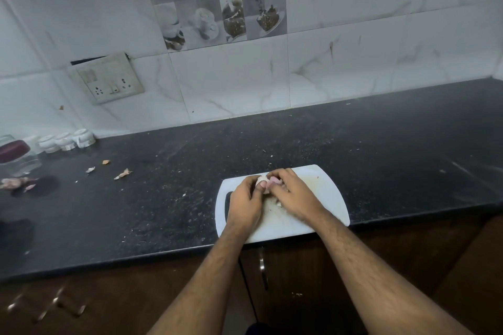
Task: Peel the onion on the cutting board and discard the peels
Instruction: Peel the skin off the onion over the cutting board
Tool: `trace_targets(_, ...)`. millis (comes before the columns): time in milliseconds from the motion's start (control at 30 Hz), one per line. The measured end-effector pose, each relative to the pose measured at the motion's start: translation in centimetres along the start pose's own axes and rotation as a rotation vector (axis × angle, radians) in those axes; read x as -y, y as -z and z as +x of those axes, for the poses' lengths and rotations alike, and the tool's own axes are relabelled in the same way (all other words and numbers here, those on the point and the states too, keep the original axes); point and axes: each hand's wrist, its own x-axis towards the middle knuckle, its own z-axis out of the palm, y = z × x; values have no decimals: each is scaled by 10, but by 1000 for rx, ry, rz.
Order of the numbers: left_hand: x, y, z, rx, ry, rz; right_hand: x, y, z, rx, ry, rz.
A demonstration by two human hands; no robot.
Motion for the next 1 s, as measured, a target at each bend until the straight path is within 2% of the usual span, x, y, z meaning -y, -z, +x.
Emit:
trace_targets(100,5,0,2,-11,34,-58,-3,-2,1,10,51,-151)
trace_targets(367,-1,1,-2,24,57,-114,-4,0,0,-70,71,-72)
trace_targets(567,-2,2,-2,105,53,-85,-3,-3,1,-65,29,-242)
trace_targets(667,-4,2,-4,158,20,-90,-3,-3,2,-96,-14,-245)
trace_targets(900,-2,3,-5,29,18,-117,-4,1,2,-207,40,-158)
trace_targets(1000,-4,2,-5,13,22,-73,-3,1,1,-198,76,-112)
